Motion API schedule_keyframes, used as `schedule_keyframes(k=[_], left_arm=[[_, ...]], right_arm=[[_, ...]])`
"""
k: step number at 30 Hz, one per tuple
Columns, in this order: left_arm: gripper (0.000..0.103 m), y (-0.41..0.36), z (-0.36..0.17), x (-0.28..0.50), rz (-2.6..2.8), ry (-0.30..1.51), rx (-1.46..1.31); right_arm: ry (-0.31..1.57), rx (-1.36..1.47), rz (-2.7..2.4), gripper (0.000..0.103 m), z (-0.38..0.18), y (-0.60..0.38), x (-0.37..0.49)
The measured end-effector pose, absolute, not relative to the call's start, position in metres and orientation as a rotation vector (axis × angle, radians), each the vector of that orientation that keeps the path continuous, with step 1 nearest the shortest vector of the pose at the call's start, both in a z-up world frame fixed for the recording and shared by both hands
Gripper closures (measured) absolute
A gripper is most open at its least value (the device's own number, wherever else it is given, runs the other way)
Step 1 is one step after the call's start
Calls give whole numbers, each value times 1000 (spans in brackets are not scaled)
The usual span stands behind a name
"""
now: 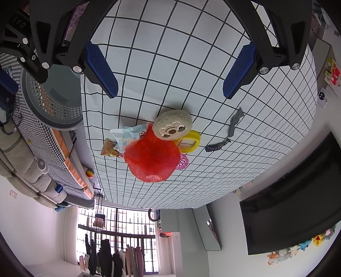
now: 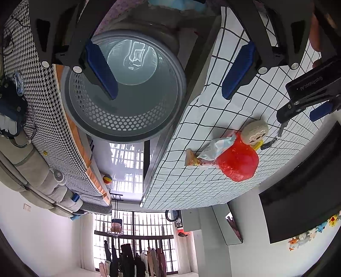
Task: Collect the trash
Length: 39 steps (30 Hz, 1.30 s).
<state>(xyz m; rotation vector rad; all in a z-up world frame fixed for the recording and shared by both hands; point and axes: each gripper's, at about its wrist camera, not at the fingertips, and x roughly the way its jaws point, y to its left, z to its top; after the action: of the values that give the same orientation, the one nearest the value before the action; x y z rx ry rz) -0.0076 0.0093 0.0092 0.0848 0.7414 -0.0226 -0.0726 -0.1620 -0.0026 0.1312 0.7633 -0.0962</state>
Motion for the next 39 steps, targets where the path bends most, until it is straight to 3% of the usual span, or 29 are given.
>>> schedule_keyframes(k=[39], left_arm=[[6,7,8,-7,-18,740,90]], right_arm=[[764,132,-91,10,-5,-164,-74]])
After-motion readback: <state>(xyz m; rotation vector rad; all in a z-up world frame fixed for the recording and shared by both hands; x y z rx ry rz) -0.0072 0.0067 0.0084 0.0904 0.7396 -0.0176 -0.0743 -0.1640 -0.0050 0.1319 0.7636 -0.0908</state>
